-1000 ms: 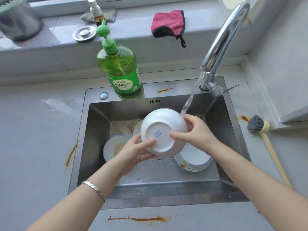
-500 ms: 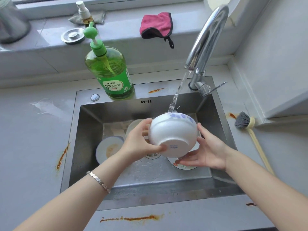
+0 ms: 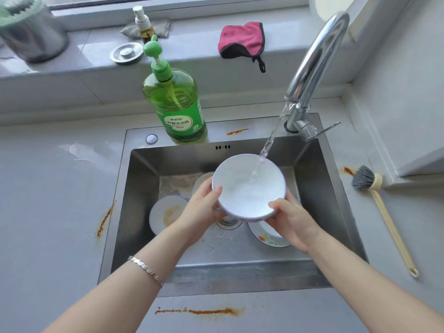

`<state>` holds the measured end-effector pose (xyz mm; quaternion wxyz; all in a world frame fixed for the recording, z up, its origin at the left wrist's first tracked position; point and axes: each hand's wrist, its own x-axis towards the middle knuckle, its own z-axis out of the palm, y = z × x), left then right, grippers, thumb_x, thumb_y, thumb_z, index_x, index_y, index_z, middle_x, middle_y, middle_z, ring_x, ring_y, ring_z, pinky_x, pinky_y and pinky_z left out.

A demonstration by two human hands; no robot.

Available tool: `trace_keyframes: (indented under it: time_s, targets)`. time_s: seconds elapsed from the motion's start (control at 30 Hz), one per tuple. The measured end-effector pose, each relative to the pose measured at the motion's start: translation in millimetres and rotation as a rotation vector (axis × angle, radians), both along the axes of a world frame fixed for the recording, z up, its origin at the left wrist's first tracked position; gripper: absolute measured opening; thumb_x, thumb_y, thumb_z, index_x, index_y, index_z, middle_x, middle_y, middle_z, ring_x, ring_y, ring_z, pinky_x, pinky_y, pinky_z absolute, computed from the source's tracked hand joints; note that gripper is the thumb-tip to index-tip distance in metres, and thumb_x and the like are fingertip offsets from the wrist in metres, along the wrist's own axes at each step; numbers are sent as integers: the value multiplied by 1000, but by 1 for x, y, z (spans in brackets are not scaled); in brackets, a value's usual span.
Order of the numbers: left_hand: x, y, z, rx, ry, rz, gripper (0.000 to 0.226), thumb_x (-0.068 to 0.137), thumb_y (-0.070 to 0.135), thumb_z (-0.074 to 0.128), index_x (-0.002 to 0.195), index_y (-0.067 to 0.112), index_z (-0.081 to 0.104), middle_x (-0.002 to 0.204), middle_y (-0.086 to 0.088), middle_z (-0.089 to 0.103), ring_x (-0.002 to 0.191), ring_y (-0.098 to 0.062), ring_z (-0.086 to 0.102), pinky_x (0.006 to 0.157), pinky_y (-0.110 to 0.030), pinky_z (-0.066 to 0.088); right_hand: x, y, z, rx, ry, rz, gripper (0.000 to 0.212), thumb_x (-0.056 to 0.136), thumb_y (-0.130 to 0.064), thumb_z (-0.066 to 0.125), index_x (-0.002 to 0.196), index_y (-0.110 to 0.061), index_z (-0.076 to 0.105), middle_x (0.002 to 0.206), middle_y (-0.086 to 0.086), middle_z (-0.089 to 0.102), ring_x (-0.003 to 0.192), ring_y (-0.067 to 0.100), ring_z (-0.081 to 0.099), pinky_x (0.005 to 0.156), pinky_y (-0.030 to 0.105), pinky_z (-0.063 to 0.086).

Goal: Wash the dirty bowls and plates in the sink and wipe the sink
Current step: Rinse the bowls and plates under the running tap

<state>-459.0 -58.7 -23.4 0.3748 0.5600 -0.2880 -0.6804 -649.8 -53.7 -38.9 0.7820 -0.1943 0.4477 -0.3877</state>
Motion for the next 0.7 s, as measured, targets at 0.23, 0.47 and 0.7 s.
trace_keyframes:
  time_s: [0.23, 0.47, 0.7]
  targets:
    - [9, 3, -2, 48, -85, -65, 28, 99, 10, 39, 105, 29, 59, 103, 4, 65, 87, -11, 63, 72, -30, 56, -9, 3, 8, -192, 361, 29, 81, 54, -35, 70, 131, -39, 45, 105, -1, 64, 90, 13, 63, 76, 35, 58]
    - [34, 15, -26, 269, -526, -159, 36, 93, 15, 47, 129, 15, 50, 104, -7, 56, 98, -20, 56, 81, -34, 49, 4, 4, 12, -297, 1251, 508, 70, 72, -35, 65, 135, -50, 37, 104, 0, 42, 96, 20, 53, 91, 31, 44]
    - [35, 22, -44, 294, -671, -292, 29, 91, 12, 47, 119, 12, 57, 78, 0, 54, 68, -15, 48, 60, -24, 41, 12, 13, -6, -251, 1381, 729, 68, 74, -43, 57, 137, -50, 31, 118, 3, 52, 112, 22, 51, 80, 30, 45]
